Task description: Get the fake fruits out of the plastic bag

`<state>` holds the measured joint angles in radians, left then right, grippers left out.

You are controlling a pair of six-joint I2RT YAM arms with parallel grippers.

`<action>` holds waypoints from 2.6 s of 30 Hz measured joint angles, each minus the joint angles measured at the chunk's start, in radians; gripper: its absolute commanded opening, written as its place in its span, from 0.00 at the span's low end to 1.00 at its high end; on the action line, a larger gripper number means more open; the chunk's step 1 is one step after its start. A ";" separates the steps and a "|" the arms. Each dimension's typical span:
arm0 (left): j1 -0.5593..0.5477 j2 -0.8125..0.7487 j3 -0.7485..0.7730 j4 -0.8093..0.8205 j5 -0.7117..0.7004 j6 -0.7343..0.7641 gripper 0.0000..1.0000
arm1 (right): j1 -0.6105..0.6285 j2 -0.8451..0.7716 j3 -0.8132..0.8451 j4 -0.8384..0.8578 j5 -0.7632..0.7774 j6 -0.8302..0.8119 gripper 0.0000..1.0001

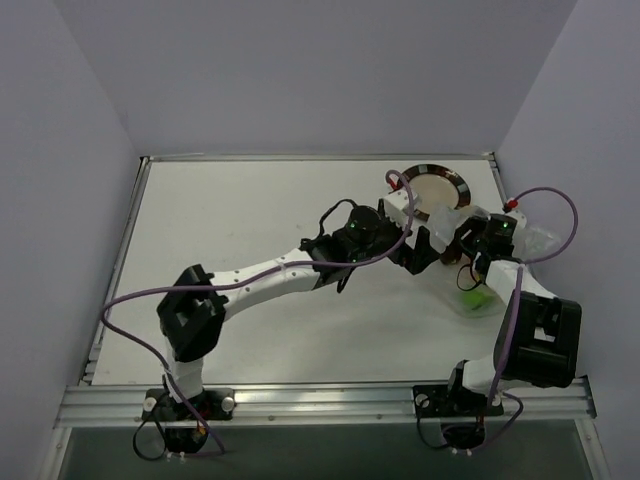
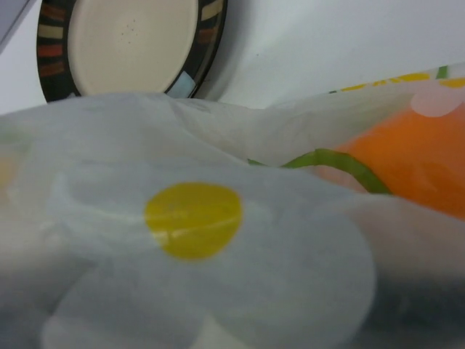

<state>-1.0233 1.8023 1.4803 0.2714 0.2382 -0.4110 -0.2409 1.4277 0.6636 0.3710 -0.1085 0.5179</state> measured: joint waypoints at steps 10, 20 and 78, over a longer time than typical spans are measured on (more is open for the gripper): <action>0.103 0.464 0.352 -0.178 0.046 0.017 0.95 | 0.005 0.147 0.039 0.101 -0.084 0.013 0.87; 0.123 0.425 0.118 -0.083 -0.016 -0.035 0.02 | 0.098 0.257 0.085 0.115 -0.091 0.010 0.41; -0.005 0.034 -0.506 0.398 -0.131 -0.377 0.02 | 0.436 -0.128 0.501 -0.159 0.173 -0.071 0.22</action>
<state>-1.0279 1.8366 0.9741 0.6693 0.1074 -0.7883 0.1955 1.2999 1.1648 0.2115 0.0647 0.4469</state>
